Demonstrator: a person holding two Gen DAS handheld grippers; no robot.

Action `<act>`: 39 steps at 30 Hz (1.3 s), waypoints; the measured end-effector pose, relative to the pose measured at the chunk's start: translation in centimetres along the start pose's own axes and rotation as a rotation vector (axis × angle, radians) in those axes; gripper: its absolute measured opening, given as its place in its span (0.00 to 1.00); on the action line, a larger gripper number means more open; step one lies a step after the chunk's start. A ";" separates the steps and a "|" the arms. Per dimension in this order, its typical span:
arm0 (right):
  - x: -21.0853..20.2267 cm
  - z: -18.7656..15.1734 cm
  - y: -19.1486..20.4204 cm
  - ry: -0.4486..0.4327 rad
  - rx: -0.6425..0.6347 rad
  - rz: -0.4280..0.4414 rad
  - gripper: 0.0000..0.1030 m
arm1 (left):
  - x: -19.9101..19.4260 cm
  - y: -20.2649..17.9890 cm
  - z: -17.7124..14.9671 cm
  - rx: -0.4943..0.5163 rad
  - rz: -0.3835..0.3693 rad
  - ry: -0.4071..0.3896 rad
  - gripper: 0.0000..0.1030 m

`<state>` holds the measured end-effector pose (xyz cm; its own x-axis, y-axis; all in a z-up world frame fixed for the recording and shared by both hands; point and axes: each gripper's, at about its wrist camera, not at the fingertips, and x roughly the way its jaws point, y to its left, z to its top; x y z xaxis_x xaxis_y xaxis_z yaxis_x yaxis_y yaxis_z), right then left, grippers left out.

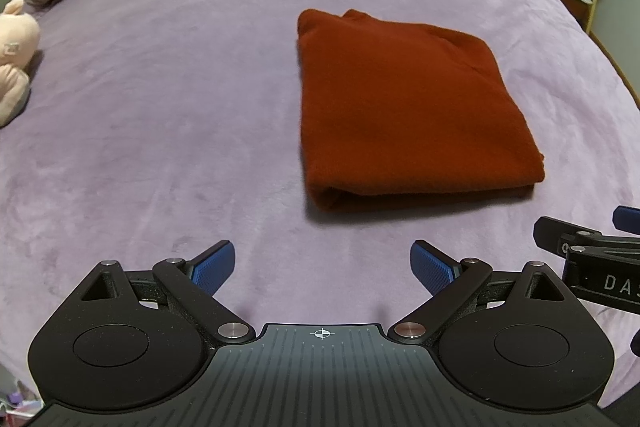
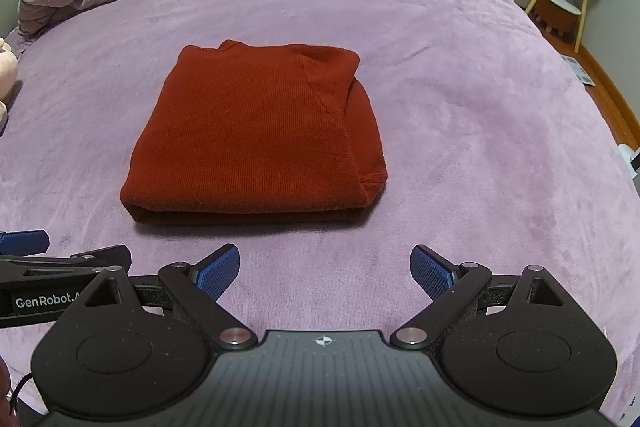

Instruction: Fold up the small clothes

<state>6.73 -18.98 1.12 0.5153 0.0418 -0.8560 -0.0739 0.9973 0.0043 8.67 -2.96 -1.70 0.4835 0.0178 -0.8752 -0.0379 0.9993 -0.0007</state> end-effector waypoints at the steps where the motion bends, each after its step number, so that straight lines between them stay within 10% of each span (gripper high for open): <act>1: 0.0 0.0 0.0 0.000 0.000 0.000 0.90 | 0.0 0.0 0.0 -0.001 0.001 0.000 0.95; 39: -0.2 -0.2 -0.3 -0.010 0.013 -0.003 0.90 | -0.4 -1.1 -0.4 0.068 0.020 -0.020 0.95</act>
<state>6.51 -19.26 1.22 0.5238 0.0397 -0.8509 -0.0612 0.9981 0.0089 8.15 -4.07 -1.54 0.5010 0.0381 -0.8646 0.0115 0.9987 0.0506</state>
